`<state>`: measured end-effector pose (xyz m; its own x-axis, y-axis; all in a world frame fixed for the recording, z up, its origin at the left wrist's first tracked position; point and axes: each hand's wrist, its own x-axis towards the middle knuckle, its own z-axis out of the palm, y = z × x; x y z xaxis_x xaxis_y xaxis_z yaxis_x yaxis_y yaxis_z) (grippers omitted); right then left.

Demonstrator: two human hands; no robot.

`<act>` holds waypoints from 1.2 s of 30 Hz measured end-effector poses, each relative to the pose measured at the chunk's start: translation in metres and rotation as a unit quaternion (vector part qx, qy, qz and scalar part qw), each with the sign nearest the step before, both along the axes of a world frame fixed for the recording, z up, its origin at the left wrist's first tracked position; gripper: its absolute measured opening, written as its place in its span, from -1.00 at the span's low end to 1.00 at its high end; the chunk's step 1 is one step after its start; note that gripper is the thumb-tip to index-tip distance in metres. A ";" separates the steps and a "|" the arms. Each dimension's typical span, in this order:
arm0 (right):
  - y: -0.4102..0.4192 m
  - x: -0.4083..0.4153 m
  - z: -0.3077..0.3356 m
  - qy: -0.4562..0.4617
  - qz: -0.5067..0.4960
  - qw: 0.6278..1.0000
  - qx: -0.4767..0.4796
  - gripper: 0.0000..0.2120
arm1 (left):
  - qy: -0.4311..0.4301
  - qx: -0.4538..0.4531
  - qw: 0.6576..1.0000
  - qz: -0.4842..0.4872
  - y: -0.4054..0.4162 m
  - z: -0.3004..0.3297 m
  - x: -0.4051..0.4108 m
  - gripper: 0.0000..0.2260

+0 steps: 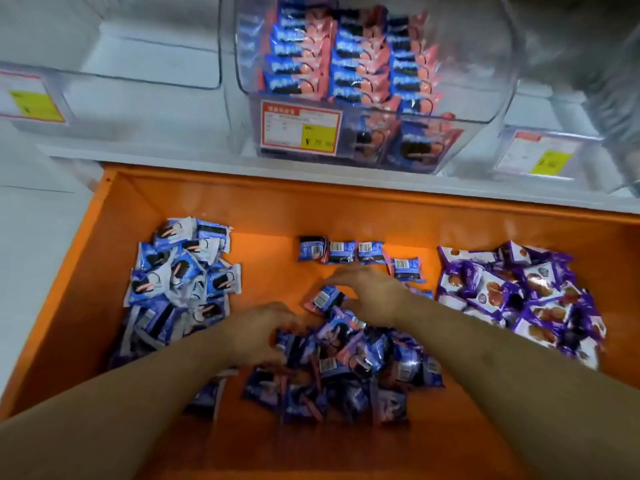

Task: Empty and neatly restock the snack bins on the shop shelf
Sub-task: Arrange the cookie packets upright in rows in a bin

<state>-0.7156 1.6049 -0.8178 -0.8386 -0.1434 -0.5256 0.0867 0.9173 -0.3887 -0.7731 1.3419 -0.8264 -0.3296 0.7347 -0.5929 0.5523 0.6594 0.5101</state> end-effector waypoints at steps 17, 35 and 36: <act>-0.008 -0.019 -0.015 0.040 -0.253 0.962 -0.091 -0.74 | -0.080 0.045 0.959 0.270 -0.004 0.000 -0.031 -0.53; -0.065 0.045 0.311 0.256 -0.258 0.895 -0.257 -0.73 | -0.205 0.374 0.807 0.408 -0.010 0.299 0.019 -0.77; -0.069 0.050 0.318 0.257 -0.265 0.891 -0.263 -0.73 | -0.212 0.382 0.799 0.412 -0.013 0.304 0.021 -0.78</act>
